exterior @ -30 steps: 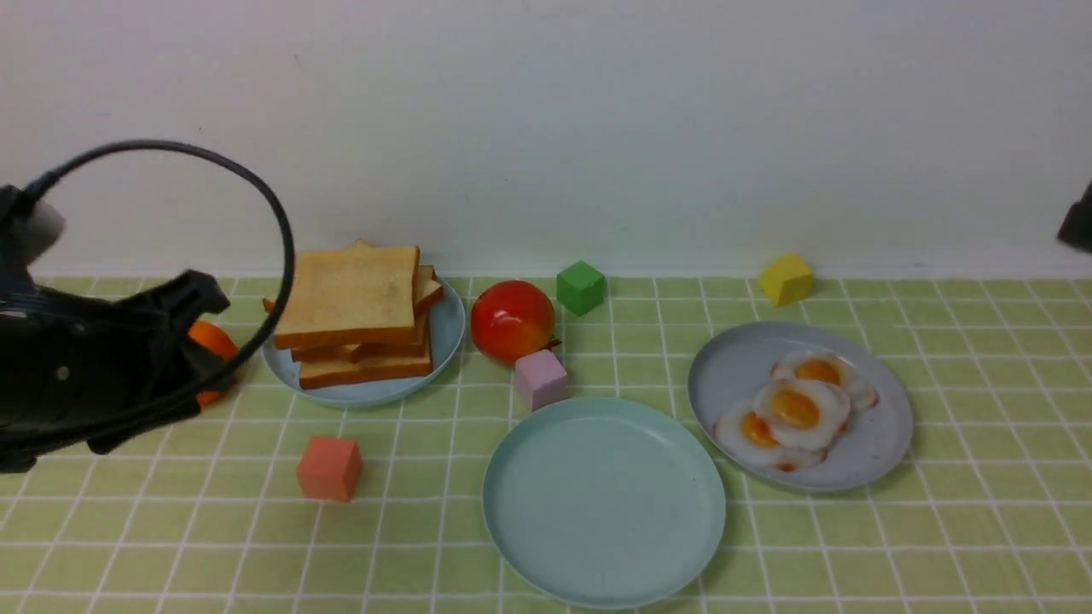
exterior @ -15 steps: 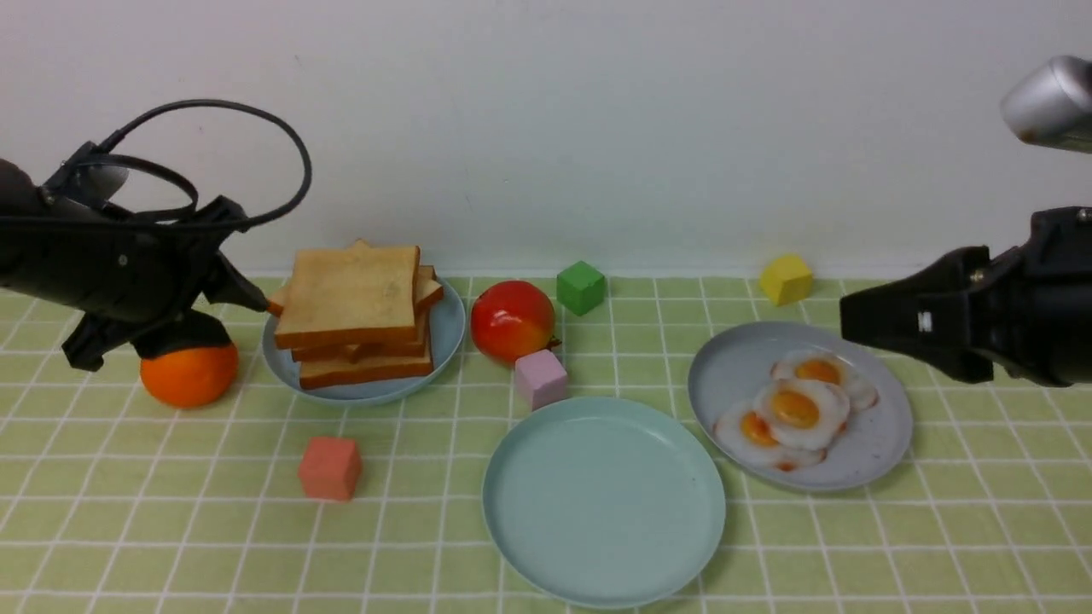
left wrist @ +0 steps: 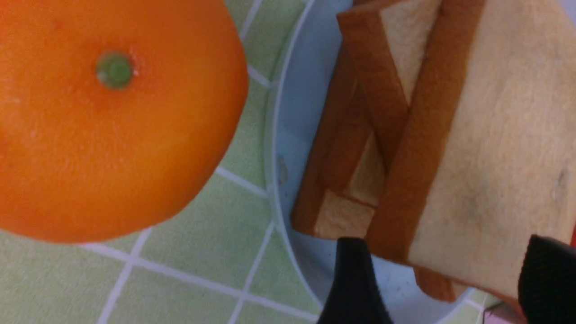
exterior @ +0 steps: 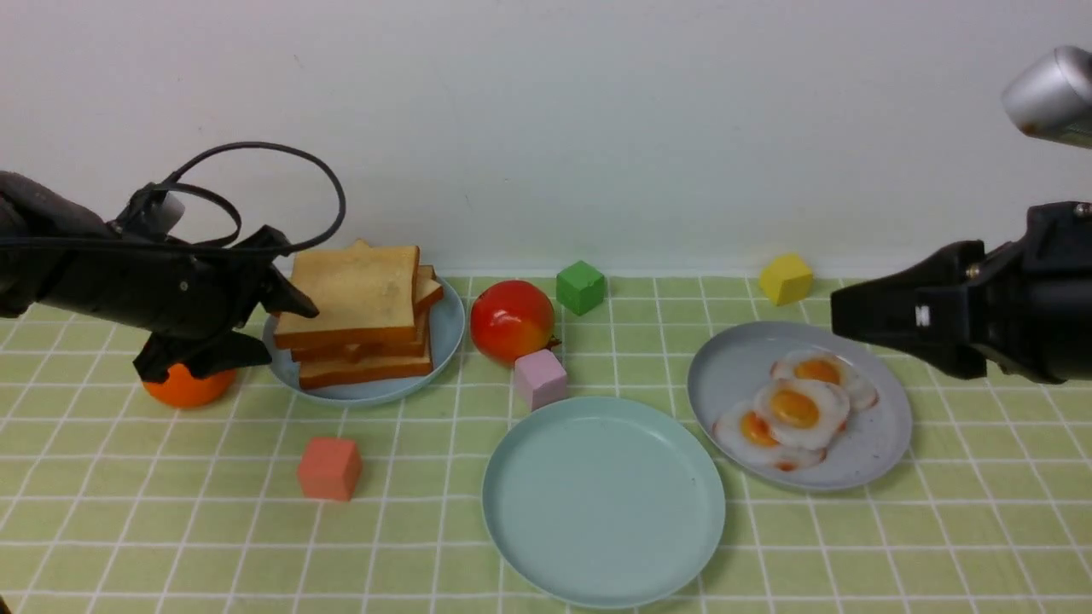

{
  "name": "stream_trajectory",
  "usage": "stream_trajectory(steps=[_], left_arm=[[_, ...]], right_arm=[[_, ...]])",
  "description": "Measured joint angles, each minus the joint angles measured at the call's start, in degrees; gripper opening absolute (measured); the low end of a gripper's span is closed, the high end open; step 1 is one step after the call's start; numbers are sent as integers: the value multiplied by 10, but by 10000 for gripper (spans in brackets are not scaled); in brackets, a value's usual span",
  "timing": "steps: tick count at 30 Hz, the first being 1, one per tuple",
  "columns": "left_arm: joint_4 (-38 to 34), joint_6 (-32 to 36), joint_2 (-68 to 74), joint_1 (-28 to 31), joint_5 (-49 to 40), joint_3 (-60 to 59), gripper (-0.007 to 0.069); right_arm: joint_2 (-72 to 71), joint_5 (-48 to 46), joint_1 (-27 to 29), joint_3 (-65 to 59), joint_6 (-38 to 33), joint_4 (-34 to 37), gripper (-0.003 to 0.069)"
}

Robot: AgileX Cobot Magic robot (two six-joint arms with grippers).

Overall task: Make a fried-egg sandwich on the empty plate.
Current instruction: Use the left arm to grab a slice of bread

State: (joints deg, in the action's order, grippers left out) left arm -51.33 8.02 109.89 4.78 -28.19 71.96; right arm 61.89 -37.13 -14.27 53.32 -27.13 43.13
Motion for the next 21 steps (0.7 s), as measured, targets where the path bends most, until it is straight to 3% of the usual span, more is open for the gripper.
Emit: stream_trajectory(steps=[9,16,21], left_arm=[[-71,69,25,0,26,0,370],[-72,81,22,0,30,0,125],[-41,82,-9,0,16,0,94]], right_arm=[[0,-9,0,0,0,0,248],[0,-13,0,0,0,0,248],[0,-14,0,0,0,0,248]])
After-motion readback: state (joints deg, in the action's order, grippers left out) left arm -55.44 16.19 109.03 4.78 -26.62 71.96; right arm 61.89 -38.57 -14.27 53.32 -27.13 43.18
